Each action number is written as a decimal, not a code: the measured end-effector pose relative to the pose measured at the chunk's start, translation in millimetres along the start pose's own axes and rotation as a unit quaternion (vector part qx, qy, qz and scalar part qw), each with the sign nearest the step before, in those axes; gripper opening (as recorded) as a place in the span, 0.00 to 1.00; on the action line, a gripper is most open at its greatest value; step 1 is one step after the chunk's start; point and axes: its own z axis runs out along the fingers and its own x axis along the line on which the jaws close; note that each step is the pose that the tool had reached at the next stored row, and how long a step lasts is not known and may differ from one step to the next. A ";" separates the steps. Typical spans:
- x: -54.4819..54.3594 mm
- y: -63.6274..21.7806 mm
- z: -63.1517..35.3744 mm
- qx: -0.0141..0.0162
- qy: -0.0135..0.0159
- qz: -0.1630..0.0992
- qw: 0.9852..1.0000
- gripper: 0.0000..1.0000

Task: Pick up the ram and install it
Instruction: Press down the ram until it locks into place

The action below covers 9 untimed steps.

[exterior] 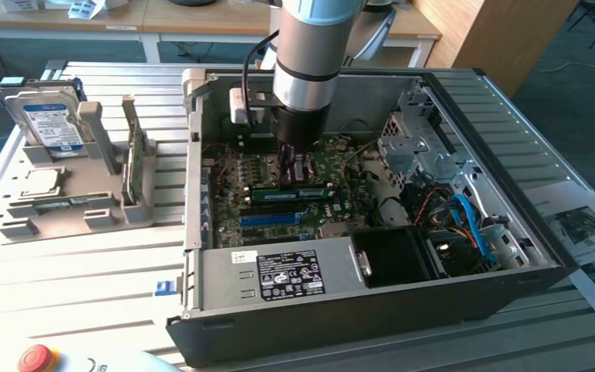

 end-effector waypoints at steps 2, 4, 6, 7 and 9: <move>0.0 0.0 0.1 0.000 0.000 0.000 1.000 0.11; 0.0 0.0 0.2 0.000 0.000 0.000 1.000 0.11; 0.0 0.0 0.8 0.000 0.000 0.000 1.000 0.11; 0.0 0.0 1.0 0.000 0.000 0.000 1.000 0.11; 0.1 0.0 1.5 0.000 0.000 0.000 1.000 0.11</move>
